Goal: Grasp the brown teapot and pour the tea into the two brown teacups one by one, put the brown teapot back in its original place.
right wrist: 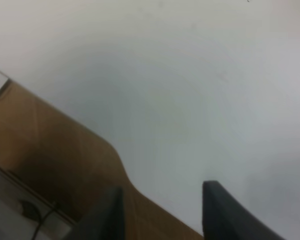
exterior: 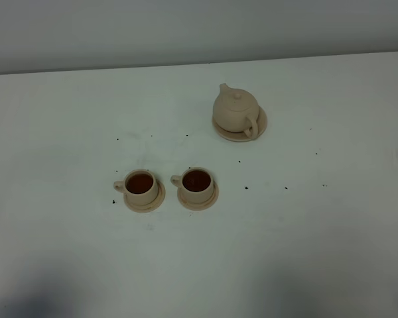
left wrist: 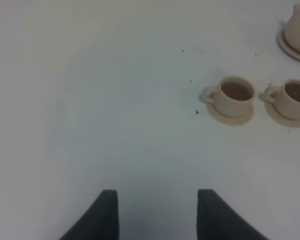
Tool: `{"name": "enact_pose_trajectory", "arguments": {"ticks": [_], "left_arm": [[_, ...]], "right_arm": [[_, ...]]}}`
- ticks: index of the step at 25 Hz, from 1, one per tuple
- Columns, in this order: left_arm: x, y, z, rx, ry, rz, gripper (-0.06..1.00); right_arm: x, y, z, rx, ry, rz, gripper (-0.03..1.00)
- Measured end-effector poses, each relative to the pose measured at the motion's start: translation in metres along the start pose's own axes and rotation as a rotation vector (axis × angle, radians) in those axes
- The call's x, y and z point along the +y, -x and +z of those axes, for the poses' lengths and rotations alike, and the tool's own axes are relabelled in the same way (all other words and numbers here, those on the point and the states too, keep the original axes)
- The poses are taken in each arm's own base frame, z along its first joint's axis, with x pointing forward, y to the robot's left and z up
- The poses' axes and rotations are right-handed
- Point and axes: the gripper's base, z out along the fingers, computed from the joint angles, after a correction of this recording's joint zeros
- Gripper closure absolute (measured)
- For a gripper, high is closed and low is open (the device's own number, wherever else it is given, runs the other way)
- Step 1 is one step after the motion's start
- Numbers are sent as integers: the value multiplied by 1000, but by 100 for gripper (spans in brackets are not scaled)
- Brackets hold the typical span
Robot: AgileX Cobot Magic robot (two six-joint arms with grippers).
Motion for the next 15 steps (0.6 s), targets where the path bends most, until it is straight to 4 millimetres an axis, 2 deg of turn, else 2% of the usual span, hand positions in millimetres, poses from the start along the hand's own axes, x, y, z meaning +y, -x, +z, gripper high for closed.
{"name": "enact_pose_trajectory", "arguments": {"ticks": [5, 10, 15], "left_arm": [[0, 0, 0, 0, 0, 1, 53], [0, 0, 0, 0, 0, 1, 53], [0, 0, 0, 0, 0, 1, 53]], "right_arm": [[-4, -3, -5, -36, -62, 63, 58], [-10, -11, -16, -108, -234, 211, 58], [-7, -22, -29, -205, -404, 328, 58]]}}
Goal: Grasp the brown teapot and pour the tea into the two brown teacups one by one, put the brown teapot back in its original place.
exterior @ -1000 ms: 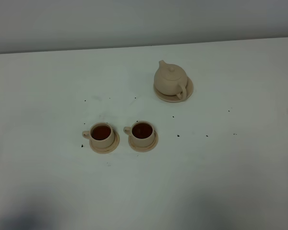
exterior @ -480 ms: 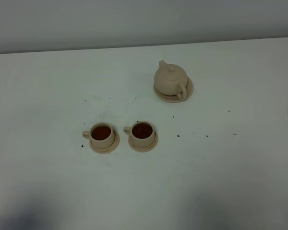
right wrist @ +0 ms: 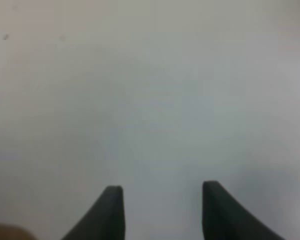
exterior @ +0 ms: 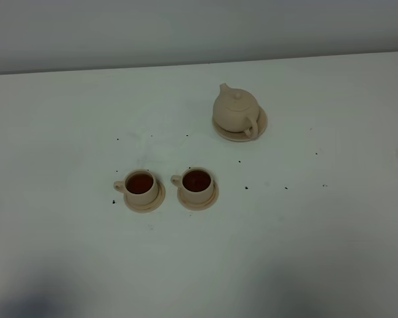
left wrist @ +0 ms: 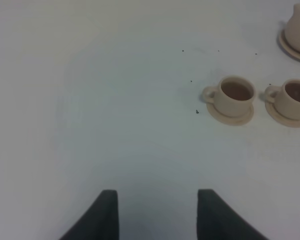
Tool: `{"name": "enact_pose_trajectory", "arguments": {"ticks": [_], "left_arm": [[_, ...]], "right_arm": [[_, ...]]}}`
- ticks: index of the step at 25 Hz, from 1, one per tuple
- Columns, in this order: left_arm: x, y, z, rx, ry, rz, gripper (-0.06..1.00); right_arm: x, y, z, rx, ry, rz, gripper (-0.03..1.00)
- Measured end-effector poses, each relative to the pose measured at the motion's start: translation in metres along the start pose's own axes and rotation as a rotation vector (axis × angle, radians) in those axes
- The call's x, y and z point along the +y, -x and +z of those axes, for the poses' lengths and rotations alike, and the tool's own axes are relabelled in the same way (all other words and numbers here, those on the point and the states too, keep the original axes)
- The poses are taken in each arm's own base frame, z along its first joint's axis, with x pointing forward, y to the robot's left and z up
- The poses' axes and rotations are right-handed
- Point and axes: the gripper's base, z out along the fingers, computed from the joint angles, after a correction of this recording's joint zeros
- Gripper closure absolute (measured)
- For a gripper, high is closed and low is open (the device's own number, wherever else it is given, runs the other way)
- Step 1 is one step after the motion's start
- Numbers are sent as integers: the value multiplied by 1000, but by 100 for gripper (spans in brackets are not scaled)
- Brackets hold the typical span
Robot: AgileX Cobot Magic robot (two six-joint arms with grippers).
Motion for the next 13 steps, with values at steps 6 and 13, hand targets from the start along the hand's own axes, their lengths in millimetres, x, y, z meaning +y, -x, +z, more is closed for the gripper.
{"name": "enact_pose_trajectory", "arguments": {"ticks": [6, 13], "left_arm": [[0, 0, 0, 0, 0, 0, 53], [0, 0, 0, 0, 0, 0, 53]], "right_arm": [[1, -10, -16, -114, -148, 70, 58], [-1, -13, -19, -130, -187, 66, 58]]}}
